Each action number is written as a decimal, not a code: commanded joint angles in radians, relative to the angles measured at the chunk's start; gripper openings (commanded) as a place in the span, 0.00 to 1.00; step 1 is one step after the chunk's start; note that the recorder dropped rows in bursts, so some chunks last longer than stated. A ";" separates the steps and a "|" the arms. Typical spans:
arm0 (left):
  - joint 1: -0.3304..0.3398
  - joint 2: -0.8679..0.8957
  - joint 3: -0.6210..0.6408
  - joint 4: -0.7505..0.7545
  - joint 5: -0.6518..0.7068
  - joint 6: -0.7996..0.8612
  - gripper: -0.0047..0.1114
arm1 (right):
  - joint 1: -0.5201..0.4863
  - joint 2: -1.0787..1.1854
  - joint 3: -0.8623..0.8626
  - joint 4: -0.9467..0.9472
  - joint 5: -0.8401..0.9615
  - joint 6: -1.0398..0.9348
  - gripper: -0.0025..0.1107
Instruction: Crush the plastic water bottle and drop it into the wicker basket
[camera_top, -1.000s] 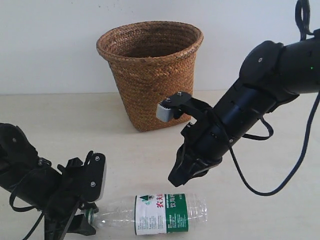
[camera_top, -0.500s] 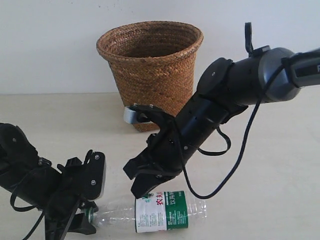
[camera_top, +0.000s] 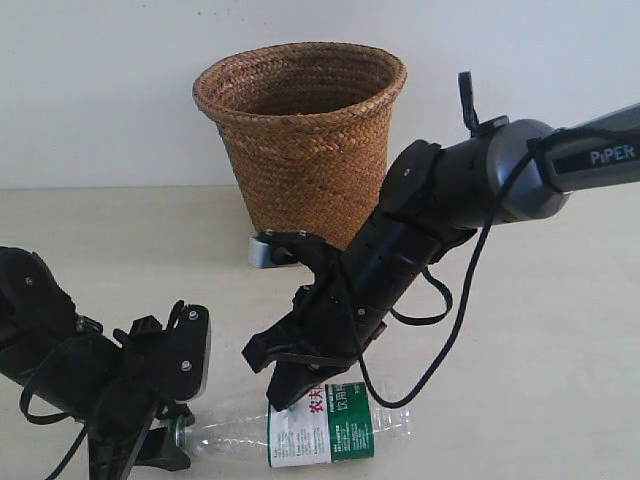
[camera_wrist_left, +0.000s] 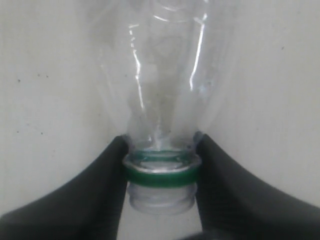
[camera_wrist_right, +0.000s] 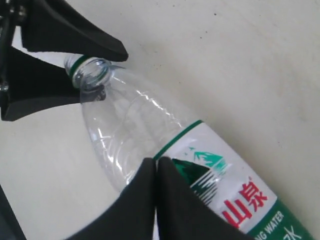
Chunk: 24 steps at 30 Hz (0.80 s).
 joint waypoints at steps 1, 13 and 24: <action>-0.011 -0.002 0.004 -0.013 -0.007 -0.021 0.08 | 0.006 0.067 -0.006 -0.021 -0.047 0.002 0.02; -0.011 -0.002 0.004 -0.013 -0.011 -0.036 0.08 | 0.003 0.231 -0.118 -0.283 0.133 0.241 0.02; -0.011 -0.002 0.004 -0.013 -0.013 -0.040 0.08 | -0.063 0.276 -0.155 -0.346 0.163 0.269 0.02</action>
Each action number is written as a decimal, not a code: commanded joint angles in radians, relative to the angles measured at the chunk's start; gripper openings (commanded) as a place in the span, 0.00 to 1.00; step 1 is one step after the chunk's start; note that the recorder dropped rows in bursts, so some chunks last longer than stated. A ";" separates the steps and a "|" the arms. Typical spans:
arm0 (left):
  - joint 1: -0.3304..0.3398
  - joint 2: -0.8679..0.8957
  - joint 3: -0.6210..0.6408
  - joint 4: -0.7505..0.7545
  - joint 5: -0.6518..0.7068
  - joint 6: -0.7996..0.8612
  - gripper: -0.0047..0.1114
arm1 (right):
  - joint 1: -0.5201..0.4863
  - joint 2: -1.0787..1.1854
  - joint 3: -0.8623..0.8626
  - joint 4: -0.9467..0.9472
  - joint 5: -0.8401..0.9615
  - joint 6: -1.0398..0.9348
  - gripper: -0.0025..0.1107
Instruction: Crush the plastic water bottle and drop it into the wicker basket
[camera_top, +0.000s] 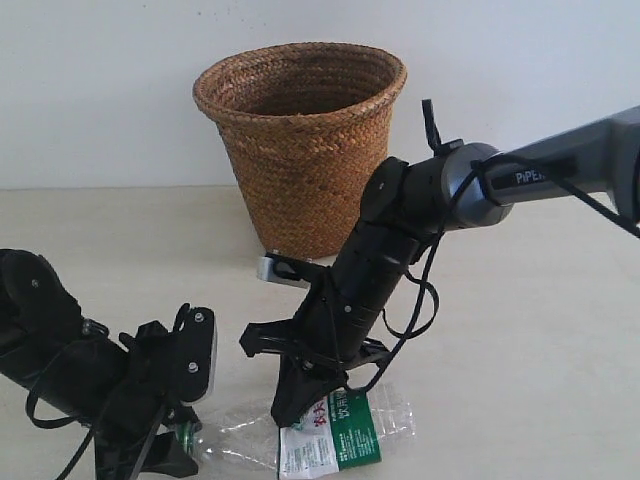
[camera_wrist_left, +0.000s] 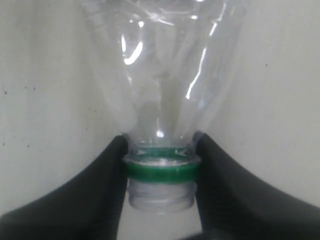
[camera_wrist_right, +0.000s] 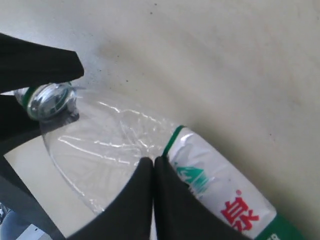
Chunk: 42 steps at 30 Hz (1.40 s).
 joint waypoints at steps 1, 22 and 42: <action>-0.001 -0.005 0.004 -0.003 -0.026 -0.016 0.08 | -0.023 0.062 0.013 -0.257 -0.020 -0.018 0.02; -0.001 -0.005 0.004 -0.001 -0.031 -0.016 0.08 | -0.013 -0.270 -0.030 -0.051 0.123 -0.438 0.02; -0.001 -0.005 0.004 -0.001 -0.031 -0.016 0.08 | 0.059 -0.232 0.099 -0.247 -0.098 -0.323 0.02</action>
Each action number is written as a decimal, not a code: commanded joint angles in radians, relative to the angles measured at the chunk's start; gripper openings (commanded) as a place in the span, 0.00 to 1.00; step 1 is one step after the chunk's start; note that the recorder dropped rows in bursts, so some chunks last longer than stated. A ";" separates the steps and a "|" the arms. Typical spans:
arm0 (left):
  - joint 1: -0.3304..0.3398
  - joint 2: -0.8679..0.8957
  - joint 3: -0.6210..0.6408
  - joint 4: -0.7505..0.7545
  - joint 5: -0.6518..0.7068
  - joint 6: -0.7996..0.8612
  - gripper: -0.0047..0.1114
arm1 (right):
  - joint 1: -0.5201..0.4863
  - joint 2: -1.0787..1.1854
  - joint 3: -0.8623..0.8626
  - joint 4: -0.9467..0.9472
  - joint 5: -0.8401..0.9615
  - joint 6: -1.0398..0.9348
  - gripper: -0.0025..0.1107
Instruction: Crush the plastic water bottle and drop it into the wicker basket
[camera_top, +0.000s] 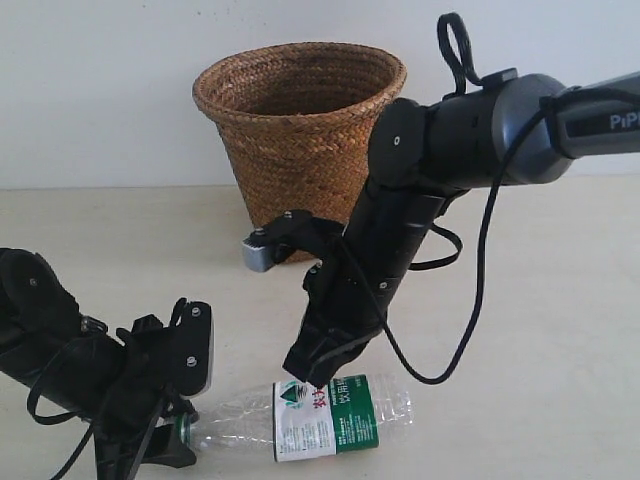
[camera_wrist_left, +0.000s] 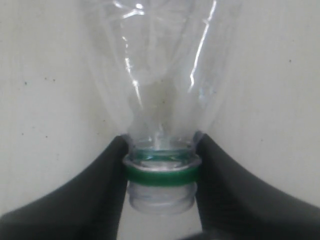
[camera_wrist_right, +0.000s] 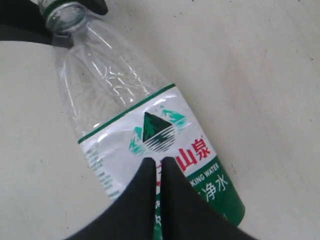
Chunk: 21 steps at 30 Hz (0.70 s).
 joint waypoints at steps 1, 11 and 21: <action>0.001 -0.005 0.004 0.004 0.000 -0.011 0.08 | 0.001 0.044 0.008 -0.008 0.027 0.011 0.02; 0.001 -0.005 0.004 0.004 0.004 -0.013 0.08 | 0.001 0.252 -0.016 -0.129 0.016 0.119 0.02; 0.001 -0.005 0.004 0.004 -0.019 -0.013 0.08 | 0.001 0.354 -0.167 -0.139 0.140 0.198 0.02</action>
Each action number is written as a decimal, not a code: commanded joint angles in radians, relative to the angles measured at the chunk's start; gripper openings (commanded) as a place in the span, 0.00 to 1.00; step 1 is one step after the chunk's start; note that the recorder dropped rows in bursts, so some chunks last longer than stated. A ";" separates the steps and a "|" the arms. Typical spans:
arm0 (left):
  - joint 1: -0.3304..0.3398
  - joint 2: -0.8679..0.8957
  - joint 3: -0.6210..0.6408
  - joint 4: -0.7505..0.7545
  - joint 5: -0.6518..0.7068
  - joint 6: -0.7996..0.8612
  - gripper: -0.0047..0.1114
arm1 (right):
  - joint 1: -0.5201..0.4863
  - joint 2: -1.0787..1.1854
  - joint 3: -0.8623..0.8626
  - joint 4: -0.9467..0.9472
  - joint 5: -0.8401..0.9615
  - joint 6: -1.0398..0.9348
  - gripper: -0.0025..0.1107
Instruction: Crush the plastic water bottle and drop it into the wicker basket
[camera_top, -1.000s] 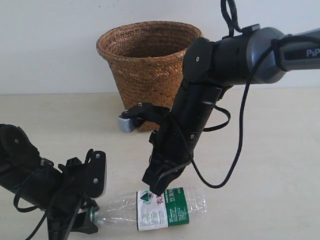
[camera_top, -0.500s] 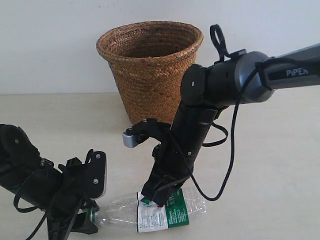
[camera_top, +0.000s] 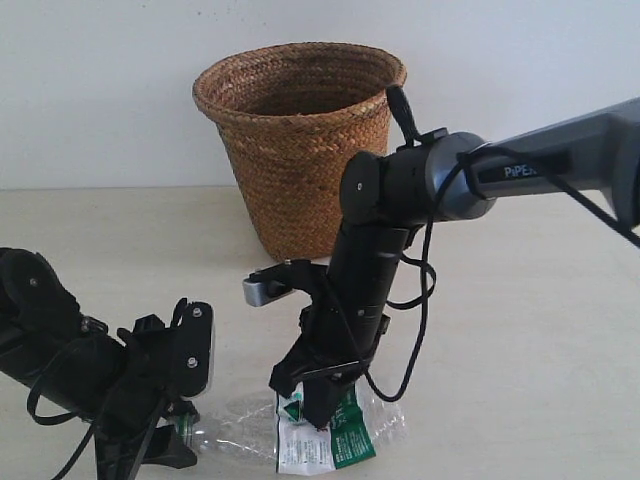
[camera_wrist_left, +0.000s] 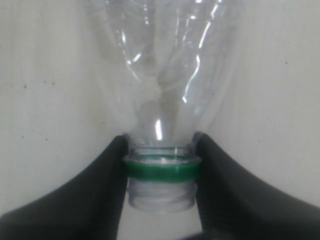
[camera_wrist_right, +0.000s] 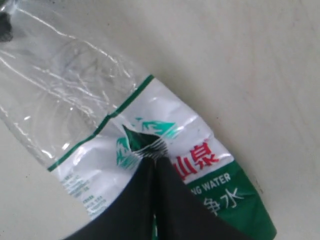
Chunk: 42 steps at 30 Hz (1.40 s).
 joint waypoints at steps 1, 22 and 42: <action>0.001 -0.003 0.004 0.000 -0.021 -0.013 0.08 | 0.001 0.117 -0.044 -0.104 0.012 0.040 0.02; 0.001 -0.003 0.004 0.000 -0.016 -0.013 0.08 | 0.014 -0.119 -0.072 0.136 0.122 0.064 0.02; 0.001 -0.003 0.004 -0.002 -0.015 -0.033 0.08 | -0.018 0.124 -0.079 0.120 0.110 0.103 0.02</action>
